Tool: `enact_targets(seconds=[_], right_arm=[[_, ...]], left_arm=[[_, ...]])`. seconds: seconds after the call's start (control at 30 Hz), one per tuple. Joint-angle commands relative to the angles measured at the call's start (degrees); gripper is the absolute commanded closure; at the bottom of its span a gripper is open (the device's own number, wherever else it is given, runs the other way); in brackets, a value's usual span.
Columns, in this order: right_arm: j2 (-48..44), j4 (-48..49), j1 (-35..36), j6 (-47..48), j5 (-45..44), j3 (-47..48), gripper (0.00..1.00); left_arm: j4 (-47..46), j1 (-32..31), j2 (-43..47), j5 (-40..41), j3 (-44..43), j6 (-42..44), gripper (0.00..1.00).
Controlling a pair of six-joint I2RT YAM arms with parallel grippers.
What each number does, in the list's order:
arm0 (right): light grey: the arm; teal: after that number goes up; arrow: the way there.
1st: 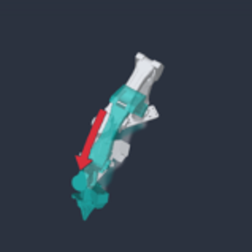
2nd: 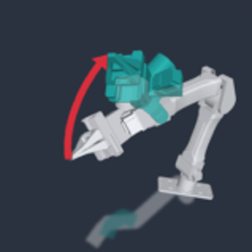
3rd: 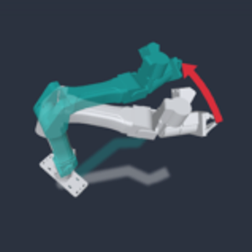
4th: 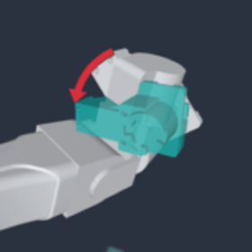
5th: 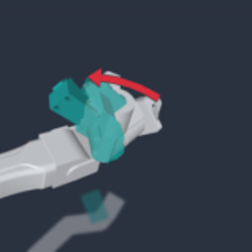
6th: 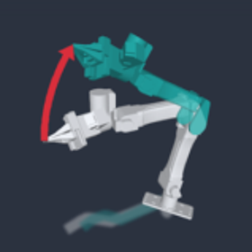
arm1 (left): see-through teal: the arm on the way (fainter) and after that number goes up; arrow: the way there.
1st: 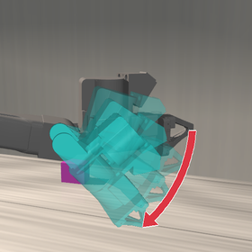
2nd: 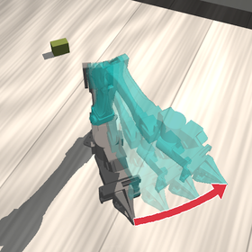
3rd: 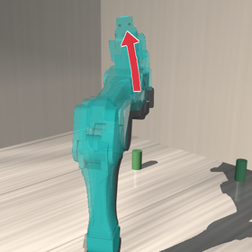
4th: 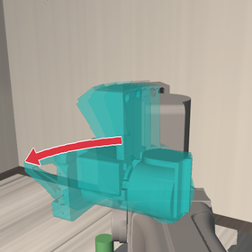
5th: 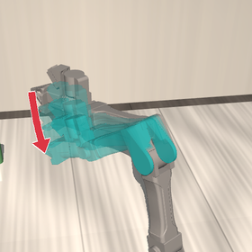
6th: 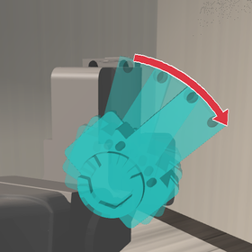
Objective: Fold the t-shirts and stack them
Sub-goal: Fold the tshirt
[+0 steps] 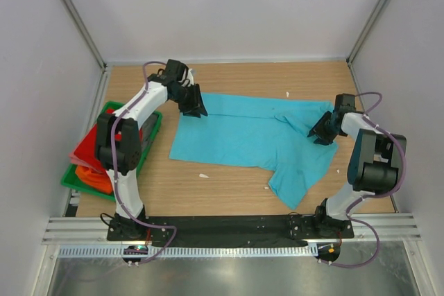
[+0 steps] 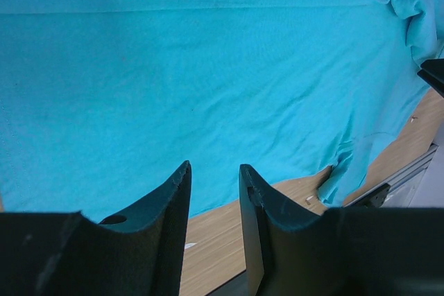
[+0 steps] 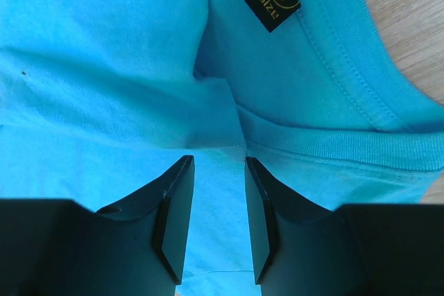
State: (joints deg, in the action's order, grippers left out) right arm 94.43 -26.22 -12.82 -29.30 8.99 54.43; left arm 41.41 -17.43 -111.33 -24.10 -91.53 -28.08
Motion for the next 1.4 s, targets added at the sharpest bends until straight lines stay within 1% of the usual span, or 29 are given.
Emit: enact_targets(seconds=[0.0,0.23,0.37,0.47,0.5,0.6,0.67,0.7,0.77,0.8,0.87,0.9,1.0,1.03,1.1,1.17,1.2,1.27,1.3,1.33,1.37], right_arm=[[-0.13,1.79,-0.63,-0.76,0.32,0.32,0.59],[-0.3,1.78,-1.15,-0.06,-0.82,0.41,0.59],[-0.22,2.83,-1.33,0.12,-0.03,0.58,0.64],[1.1,3.54,-1.33,-1.28,1.02,1.29,0.73],[1.54,3.89,-1.33,-1.63,1.2,1.98,0.81],[1.98,3.81,-1.42,-3.83,2.52,3.83,0.98],[1.9,3.28,-1.77,-6.02,3.22,4.97,0.99],[1.98,2.84,-2.03,-9.51,4.44,5.94,0.99],[2.42,2.66,-2.82,-13.57,5.24,7.08,0.99],[2.86,3.18,-3.09,-18.46,6.64,8.13,0.99],[4.44,5.11,-3.62,-23.67,7.79,9.1,0.99],[6.36,6.6,-3.79,-27.96,8.23,10.76,0.99],[10.06,10.29,-4.4,-35.63,9.98,14.63,0.99],[12.33,12.14,-4.49,-41.39,11.38,15.43,0.99],[14.45,16.09,-4.41,-45.91,11.13,17.97,0.99],[18.48,17.34,-4.67,-49.95,11.57,20.43,0.99],[19.81,18.99,-4.85,-51.11,12.09,22.45,0.99],[21.05,21.9,-5.2,-53.22,11.49,23.26,0.98],[21.93,23.74,-5.37,-52.88,11.57,24.22,0.94],[22.37,24.02,-5.64,-52.01,12.27,25.01,0.79],[22.72,23.15,-5.99,-50.17,12.97,26.15,0.72]], left_arm=[[-1.24,0.21,0.59,-2.09,-0.41,0.65,0.65],[-0.98,0.29,0.24,-2.36,-0.58,0.92,0.65],[-0.89,0.29,0.15,-2.36,-0.85,1.09,0.65],[-0.89,0.29,-0.03,-2.45,-0.67,1.36,0.65],[-0.89,0.21,-0.12,-2.62,-0.67,1.36,0.65],[-0.89,0.2,-0.12,-2.71,-0.41,1.44,0.65],[-0.89,0.2,0.14,-2.53,-0.23,1.53,0.65],[-0.98,0.2,0.15,-2.45,-0.23,1.62,0.65],[-0.89,0.29,0.23,-2.53,-0.14,1.62,0.65],[-0.98,0.21,0.32,-2.62,-0.06,1.62,0.65],[-1.07,0.2,0.24,-2.8,0.29,1.62,0.65],[-1.15,0.29,0.32,-2.88,0.64,1.62,0.65],[-1.33,0.29,0.67,-2.89,1.0,1.71,0.65],[-1.33,0.21,0.67,-2.89,1.26,1.8,0.65],[-1.68,0.2,1.29,-2.71,2.14,1.88,0.65],[-2.03,0.29,1.55,-2.71,2.84,1.88,0.65],[-2.21,0.21,1.81,-2.88,3.45,1.88,0.65],[-2.47,0.21,1.9,-3.06,4.07,1.88,0.65],[-2.56,0.2,2.25,-3.23,4.68,1.88,0.65],[-2.65,0.29,2.34,-3.24,4.95,1.88,0.65],[-2.65,0.29,2.52,-3.24,5.04,1.88,0.65]])
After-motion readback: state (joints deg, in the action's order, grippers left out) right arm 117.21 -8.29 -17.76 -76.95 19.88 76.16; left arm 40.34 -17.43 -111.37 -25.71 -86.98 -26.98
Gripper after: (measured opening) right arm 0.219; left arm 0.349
